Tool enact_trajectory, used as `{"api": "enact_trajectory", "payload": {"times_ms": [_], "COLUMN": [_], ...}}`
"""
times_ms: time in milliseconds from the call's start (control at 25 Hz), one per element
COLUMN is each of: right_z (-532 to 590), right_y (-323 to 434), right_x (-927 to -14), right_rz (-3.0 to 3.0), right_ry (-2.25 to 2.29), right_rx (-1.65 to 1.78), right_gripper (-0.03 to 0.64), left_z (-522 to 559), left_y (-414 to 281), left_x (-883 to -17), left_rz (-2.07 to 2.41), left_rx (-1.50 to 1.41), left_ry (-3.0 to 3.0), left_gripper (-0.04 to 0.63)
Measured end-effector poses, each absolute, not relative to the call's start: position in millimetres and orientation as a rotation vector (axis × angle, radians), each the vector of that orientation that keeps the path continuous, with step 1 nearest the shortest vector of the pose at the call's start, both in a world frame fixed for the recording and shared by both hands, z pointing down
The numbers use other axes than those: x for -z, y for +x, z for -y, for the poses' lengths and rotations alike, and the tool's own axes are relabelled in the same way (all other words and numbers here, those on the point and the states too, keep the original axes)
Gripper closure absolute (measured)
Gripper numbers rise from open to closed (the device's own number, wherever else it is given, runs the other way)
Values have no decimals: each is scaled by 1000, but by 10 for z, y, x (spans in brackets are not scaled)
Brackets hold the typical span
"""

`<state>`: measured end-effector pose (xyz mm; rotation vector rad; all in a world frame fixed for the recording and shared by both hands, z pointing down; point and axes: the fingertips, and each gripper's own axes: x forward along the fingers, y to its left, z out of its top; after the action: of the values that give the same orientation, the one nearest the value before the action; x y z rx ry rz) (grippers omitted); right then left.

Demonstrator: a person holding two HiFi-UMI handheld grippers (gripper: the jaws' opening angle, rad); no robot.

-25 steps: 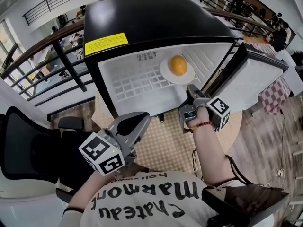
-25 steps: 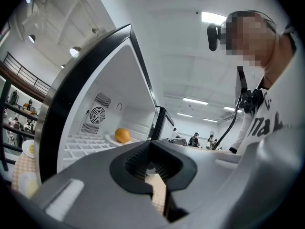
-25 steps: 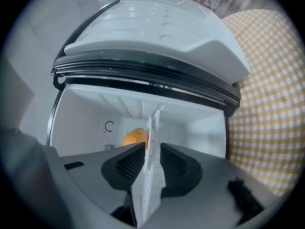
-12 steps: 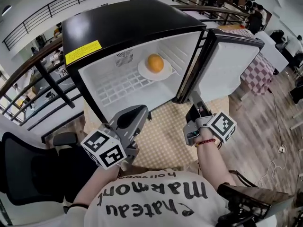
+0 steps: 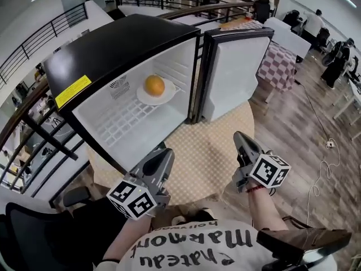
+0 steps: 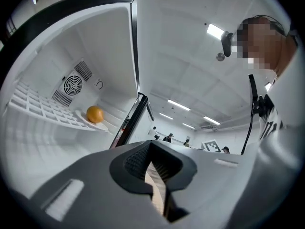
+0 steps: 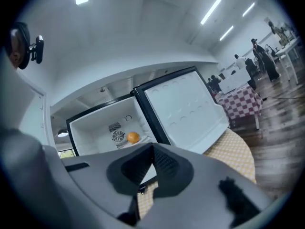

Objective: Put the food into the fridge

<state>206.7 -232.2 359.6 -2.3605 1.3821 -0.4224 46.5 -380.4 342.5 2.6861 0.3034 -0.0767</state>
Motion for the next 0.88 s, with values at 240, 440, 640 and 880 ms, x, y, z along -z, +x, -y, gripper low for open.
{"api": "enact_trajectory", "payload": {"times_ms": [240,440,640,880], "right_z": [2026,1878,1571,1169], "right_y": [2075,2045,1983,1824], "right_x": [-3485,-3565,-3667,-3824], "right_rz": [-1469,-1669,-1781,-1865], "right_ry": [-2433,-2445,-2390,-2329], "right_rx": [333,344,386,418], "right_gripper": [603,603,603,603], "left_z": [3549,3199,2719,2189], "left_y": [431,349,247,15], "left_x": [-3323,-3311,-3404,-3526], "left_rz": [-248,-116,-26,68], "left_rx": [103,135,155,164], "left_ry": [2727,2747,2737,2736], "left_gripper": [589,589,589,589]}}
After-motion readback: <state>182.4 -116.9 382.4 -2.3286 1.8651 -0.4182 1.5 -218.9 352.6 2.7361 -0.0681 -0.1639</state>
